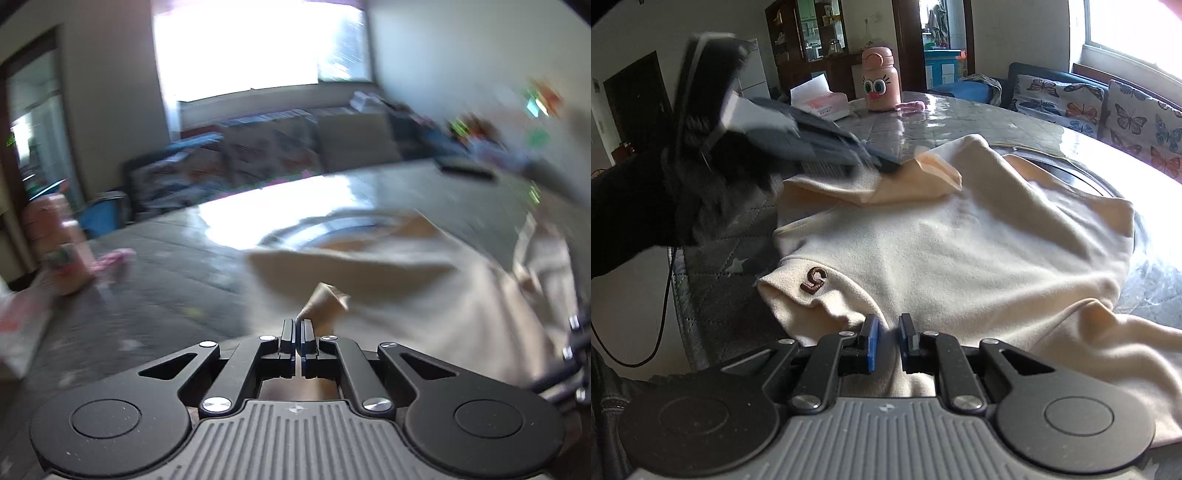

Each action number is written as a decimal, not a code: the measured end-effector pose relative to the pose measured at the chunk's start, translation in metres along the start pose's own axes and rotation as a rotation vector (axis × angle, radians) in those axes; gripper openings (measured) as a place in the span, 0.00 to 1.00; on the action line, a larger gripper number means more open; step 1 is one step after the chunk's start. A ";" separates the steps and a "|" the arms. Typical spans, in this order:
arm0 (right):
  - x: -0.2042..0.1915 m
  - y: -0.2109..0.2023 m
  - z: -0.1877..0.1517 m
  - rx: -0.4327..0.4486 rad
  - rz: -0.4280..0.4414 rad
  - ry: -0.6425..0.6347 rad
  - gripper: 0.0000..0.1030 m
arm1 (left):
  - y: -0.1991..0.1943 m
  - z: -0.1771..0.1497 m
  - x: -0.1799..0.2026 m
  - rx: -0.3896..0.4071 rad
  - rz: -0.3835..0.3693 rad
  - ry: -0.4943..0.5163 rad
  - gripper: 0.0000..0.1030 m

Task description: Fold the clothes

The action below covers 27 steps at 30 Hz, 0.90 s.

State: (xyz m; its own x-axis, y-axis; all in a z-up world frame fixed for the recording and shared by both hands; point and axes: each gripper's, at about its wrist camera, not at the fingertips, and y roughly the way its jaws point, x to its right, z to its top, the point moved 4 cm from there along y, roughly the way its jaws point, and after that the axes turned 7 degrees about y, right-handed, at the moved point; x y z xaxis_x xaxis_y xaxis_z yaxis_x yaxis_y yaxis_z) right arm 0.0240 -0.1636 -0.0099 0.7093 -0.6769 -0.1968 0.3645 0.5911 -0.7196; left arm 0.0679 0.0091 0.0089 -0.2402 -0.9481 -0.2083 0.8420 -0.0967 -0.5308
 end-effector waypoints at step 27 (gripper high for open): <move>0.053 -0.051 0.000 0.143 -0.145 0.218 0.34 | -0.060 -0.100 -0.130 -0.150 0.403 -0.322 0.02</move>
State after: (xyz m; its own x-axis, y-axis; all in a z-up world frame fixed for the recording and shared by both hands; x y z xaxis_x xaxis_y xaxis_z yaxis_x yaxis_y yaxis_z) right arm 0.0431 -0.2292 0.0161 0.5027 -0.8280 -0.2484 0.5447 0.5265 -0.6528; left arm 0.0001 0.1685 -0.0141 0.2678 -0.9484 -0.1697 0.7528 0.3160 -0.5775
